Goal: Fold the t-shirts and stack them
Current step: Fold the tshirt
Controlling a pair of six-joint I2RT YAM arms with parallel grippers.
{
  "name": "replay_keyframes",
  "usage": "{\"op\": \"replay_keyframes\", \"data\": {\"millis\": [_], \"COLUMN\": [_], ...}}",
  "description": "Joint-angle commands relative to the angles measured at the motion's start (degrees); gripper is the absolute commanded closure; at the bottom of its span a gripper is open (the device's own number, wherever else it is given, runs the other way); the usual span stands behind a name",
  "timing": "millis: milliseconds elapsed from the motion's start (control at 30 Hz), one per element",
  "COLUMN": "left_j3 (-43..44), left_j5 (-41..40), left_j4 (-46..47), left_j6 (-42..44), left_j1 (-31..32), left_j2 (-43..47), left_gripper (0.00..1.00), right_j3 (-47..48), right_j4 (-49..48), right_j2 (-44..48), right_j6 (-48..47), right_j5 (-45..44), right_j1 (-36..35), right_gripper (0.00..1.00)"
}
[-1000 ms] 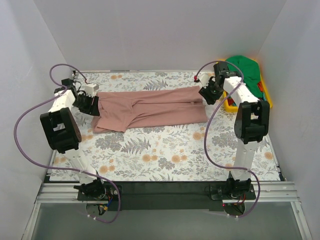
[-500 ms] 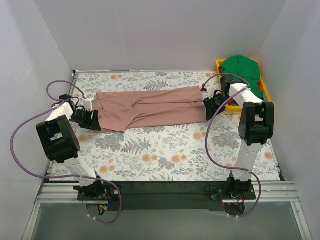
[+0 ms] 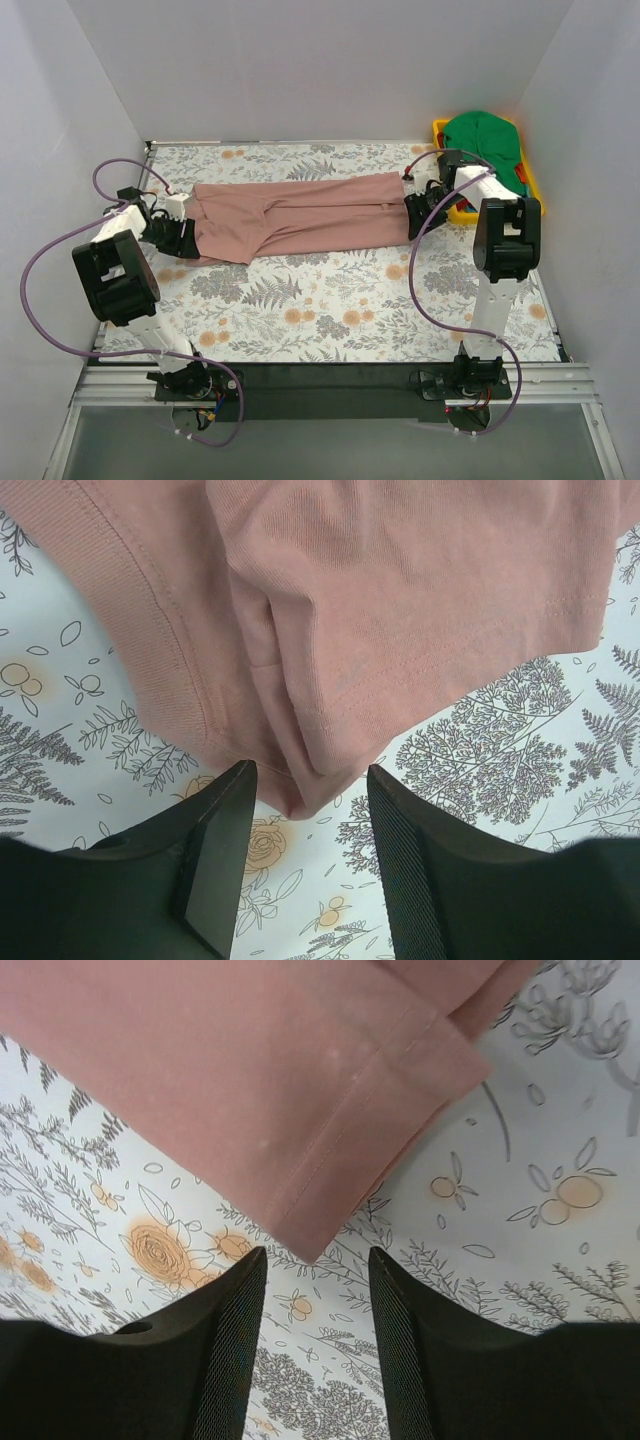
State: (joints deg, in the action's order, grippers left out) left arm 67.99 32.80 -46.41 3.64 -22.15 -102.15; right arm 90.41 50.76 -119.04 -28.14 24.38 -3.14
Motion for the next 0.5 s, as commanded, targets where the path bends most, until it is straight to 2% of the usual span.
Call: {"op": "replay_keyframes", "data": {"millis": [0,400,467], "left_j3": [0.5,1.4,1.5], "left_j5": [0.4,1.1,1.1], "left_j4": [0.7,0.4,0.4], "left_j6": [1.0,0.6,0.6], "left_j1": [-0.1,-0.1,-0.1], "left_j2": [0.5,-0.6,-0.7], "left_gripper": [0.54,0.56,0.57], "right_j3": [4.9,6.7,6.7], "right_j4": [-0.9,-0.9,-0.8], "right_j2": [-1.2,-4.6,-4.7], "right_j6": [4.1,6.8,7.0], "right_j5": [1.7,3.9,4.3], "right_j1": [0.4,0.5,0.5], "right_gripper": [0.48,0.52,0.60]}}
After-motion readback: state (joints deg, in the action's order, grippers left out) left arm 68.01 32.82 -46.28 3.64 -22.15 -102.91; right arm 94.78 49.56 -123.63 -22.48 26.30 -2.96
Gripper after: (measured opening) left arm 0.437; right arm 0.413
